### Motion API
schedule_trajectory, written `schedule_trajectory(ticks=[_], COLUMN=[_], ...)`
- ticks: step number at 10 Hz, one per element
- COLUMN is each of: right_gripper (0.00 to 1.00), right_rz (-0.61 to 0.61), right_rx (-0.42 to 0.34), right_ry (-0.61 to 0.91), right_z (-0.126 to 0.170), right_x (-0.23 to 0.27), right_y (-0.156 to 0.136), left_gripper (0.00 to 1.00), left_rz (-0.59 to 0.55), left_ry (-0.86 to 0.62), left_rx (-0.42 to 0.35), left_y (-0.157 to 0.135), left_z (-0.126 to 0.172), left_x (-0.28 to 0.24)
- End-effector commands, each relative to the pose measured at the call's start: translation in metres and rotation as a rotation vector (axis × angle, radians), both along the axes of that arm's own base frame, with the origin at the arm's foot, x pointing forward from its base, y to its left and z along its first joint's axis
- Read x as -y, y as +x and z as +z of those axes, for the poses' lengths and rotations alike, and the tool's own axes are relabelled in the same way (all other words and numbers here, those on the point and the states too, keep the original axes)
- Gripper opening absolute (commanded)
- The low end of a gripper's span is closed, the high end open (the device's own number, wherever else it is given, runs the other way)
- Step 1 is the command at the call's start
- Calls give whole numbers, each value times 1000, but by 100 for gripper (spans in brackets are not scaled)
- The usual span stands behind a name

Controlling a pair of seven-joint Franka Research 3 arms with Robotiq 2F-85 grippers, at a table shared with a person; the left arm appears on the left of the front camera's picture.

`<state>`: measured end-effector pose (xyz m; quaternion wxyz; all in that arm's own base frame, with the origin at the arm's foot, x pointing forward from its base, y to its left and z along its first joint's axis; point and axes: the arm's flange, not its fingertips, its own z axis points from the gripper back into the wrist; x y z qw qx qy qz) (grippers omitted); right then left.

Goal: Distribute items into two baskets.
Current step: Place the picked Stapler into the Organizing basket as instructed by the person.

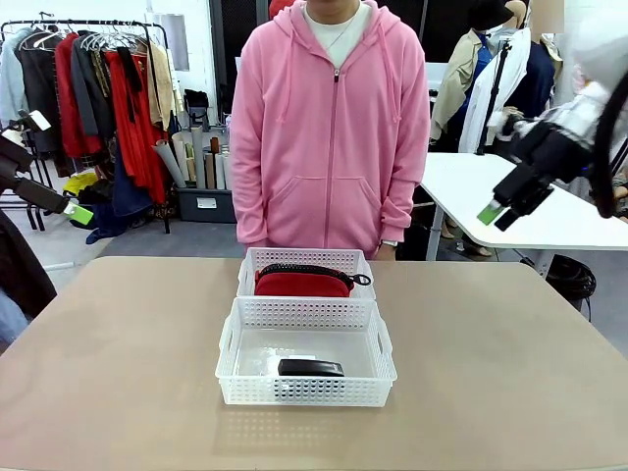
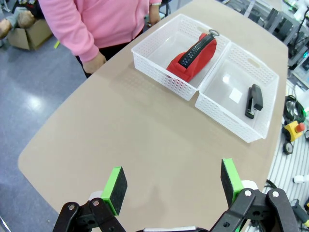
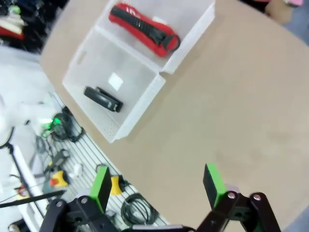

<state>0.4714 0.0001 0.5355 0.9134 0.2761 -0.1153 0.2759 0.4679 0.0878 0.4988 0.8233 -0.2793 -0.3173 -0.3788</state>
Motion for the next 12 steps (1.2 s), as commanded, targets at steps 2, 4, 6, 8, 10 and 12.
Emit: schedule_trajectory(ticks=[2,4,6,8,10,12], right_gripper=[100,100,100,100,100,100], right_rz=[-53,-68,-103,-122,-84,-117], right_rx=[72,99,143,173,193,148], right_ry=[174,248,293,328,329,298], right_z=[-4,-19,-28,-28,-28,-24], right_x=[40,53,68,80,79,82], right_y=[-43,-67,-92,-102,-102,-104], left_gripper=[100,100,100,100,100,100], left_rz=[-3,-3,-3,-3,-3,-3], left_ry=[-9,-9,-9,-9,-9,-9], left_rx=[4,4,4,4,4,4], left_y=[-1,-1,-1,-1,-1,-1], left_z=[1,1,1,1,1,1], left_x=[1,1,1,1,1,1])
